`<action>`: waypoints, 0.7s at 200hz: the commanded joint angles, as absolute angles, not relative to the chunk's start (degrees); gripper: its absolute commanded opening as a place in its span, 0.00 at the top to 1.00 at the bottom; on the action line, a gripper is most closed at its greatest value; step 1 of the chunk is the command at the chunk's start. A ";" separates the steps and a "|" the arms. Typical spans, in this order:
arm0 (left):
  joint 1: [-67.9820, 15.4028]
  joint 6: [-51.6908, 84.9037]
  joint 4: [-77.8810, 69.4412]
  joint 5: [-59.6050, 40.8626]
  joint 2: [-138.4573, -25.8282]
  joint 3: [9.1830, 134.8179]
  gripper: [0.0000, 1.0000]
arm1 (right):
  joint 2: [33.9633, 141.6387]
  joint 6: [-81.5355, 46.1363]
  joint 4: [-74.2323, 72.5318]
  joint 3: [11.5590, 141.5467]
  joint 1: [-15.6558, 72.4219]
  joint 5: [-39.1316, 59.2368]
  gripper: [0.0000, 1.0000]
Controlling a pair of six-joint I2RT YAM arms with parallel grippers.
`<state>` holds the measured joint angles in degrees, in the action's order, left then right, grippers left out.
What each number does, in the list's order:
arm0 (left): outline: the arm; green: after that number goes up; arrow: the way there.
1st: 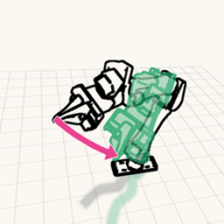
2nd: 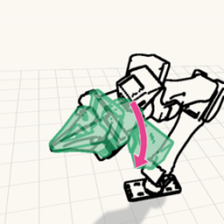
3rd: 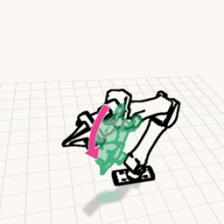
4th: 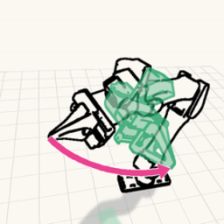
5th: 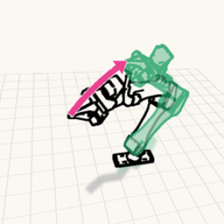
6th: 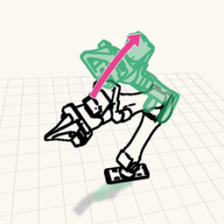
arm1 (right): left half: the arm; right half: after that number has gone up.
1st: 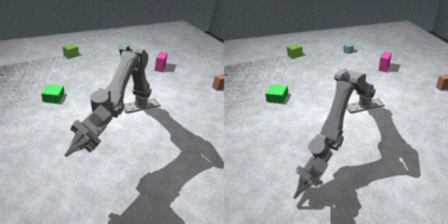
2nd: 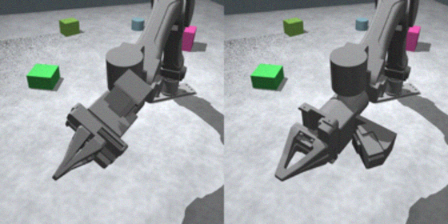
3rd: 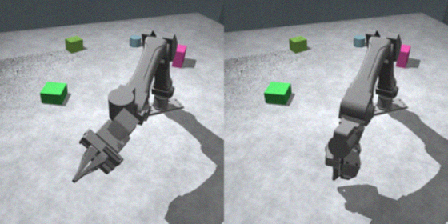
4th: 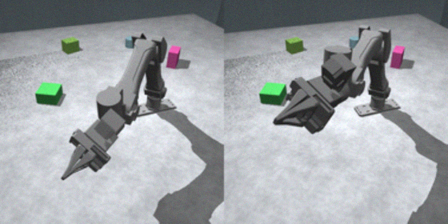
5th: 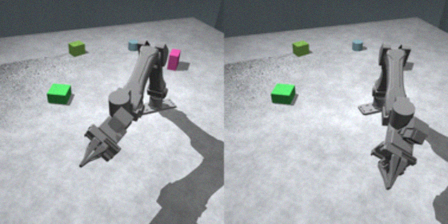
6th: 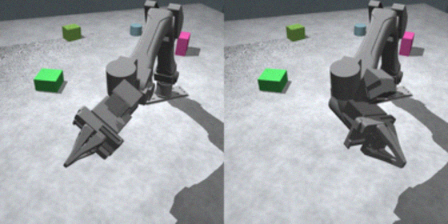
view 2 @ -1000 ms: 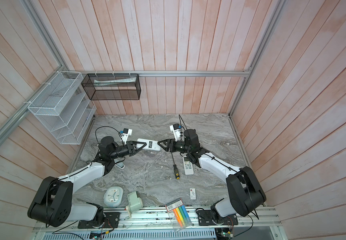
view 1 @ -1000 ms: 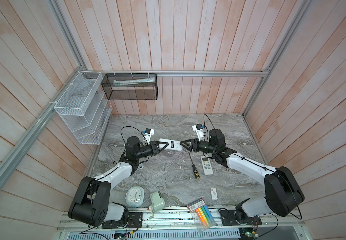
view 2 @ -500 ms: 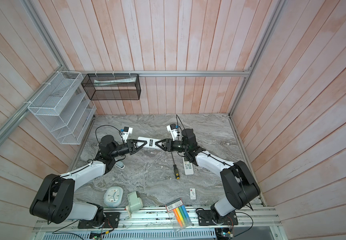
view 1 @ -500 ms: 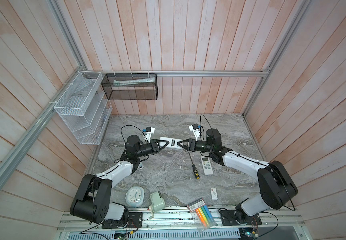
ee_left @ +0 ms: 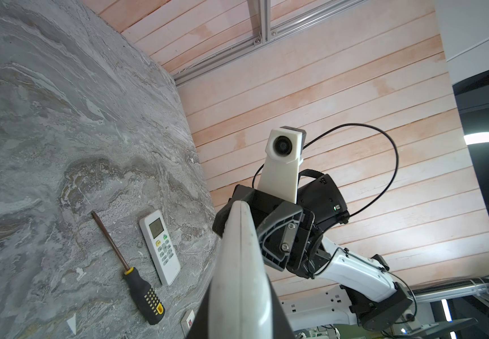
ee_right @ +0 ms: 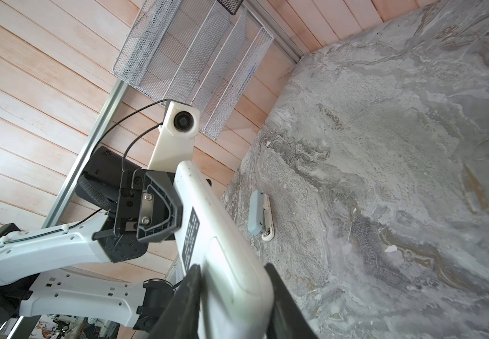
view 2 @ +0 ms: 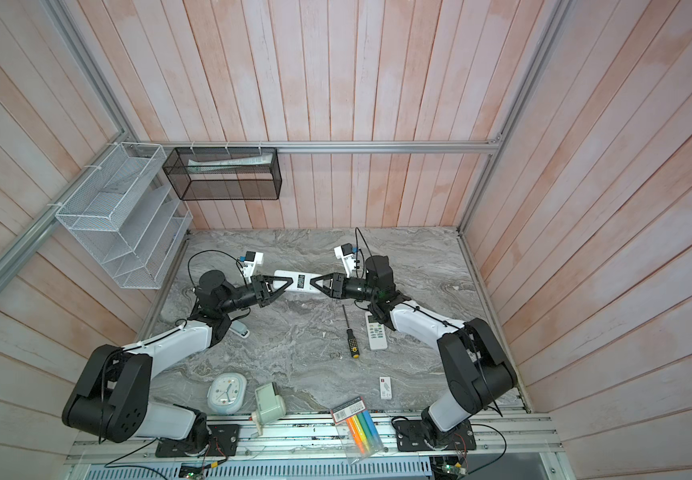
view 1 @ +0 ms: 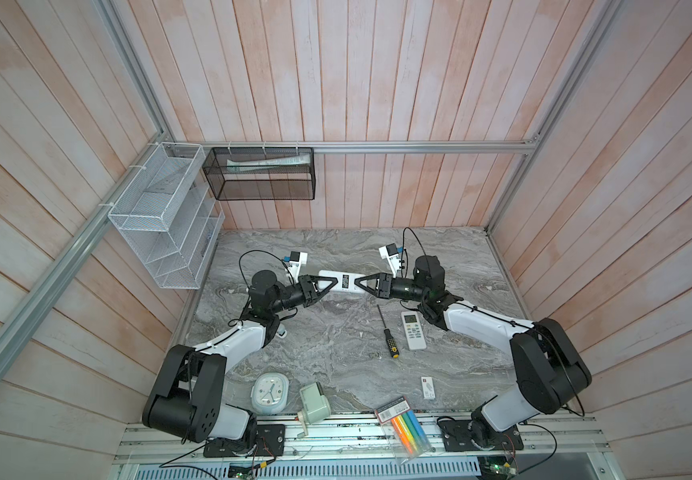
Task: Unload the batteries from the remote control
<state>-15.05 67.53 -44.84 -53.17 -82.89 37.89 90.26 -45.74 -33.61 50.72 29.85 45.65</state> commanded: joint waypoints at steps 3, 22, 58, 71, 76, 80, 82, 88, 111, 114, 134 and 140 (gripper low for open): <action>-15.01 71.19 -51.87 -54.14 -83.78 37.63 0.92 | 90.59 -45.41 -33.31 50.10 29.64 46.44 0.68; -14.96 72.28 -53.29 -54.05 -84.00 37.54 0.92 | 90.67 -45.62 -33.22 49.93 29.42 46.57 0.68; -15.03 72.43 -53.15 -53.92 -83.55 37.63 0.92 | 90.90 -46.89 -34.89 49.41 28.83 47.33 0.70; -15.03 72.16 -52.33 -53.92 -83.49 37.77 0.92 | 90.92 -47.29 -35.64 49.31 28.71 47.55 0.69; -15.03 71.93 -52.04 -53.80 -83.37 37.79 0.92 | 90.91 -47.24 -35.64 49.47 28.69 47.59 0.68; -15.02 71.82 -51.65 -53.66 -83.37 37.73 0.92 | 91.01 -47.34 -35.60 49.61 28.72 47.78 0.68; -15.03 71.74 -51.50 -53.63 -83.38 37.86 0.92 | 91.02 -47.30 -35.60 49.71 28.69 47.78 0.67; -14.96 71.59 -51.08 -53.47 -83.43 37.92 0.92 | 91.06 -47.37 -35.60 49.90 28.69 47.99 0.67; -15.03 71.39 -50.01 -52.91 -83.58 37.71 0.92 | 91.26 -47.52 -35.48 50.40 28.82 47.67 0.65; -15.03 71.25 -49.65 -52.77 -83.57 37.73 0.92 | 91.23 -47.40 -35.38 50.44 28.76 47.59 0.64; -14.99 69.50 -45.95 -51.97 -83.32 37.79 0.92 | 91.23 -47.22 -34.14 51.05 28.75 47.07 0.64; -15.03 68.74 -44.60 -51.61 -83.11 37.91 0.92 | 91.24 -47.18 -33.74 51.13 28.75 47.01 0.64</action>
